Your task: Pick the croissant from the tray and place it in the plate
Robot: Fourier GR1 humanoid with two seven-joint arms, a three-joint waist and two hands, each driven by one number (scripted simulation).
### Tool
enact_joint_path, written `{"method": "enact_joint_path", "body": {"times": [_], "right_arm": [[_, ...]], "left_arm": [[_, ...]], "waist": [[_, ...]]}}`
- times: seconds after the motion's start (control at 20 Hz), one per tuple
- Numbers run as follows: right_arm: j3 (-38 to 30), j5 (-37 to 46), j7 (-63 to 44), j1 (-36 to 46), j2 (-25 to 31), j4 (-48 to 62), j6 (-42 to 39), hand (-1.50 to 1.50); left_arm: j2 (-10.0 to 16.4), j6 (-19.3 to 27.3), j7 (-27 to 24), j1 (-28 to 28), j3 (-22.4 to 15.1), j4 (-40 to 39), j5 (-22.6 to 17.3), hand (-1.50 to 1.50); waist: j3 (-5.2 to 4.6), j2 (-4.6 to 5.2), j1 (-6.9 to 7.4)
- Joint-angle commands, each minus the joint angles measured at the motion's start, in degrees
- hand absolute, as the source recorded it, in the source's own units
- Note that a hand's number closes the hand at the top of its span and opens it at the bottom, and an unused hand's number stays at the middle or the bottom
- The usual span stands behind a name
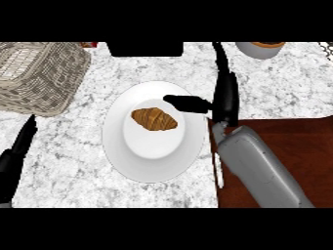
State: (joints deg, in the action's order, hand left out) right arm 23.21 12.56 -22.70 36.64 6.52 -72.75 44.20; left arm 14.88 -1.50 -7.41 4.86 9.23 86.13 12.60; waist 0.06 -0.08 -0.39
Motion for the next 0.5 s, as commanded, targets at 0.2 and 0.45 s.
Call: {"method": "enact_joint_path", "body": {"times": [0.2, 0.45], "right_arm": [[-10.4, -14.3, 23.7, -18.3, 8.2, -10.0, -11.0, -1.50], [-15.2, -15.7, 25.6, -22.9, 12.9, -13.9, -19.4, -1.50]], "left_arm": [[-2.2, 2.0, -0.4, -0.4, -1.9, -0.9, 2.8, 0.00], [-0.9, -0.4, -1.5, 0.1, 0.4, -0.7, 0.9, 0.00]], "waist": [[0.01, 0.18, 0.11], [-0.05, 0.04, 0.30]]}}
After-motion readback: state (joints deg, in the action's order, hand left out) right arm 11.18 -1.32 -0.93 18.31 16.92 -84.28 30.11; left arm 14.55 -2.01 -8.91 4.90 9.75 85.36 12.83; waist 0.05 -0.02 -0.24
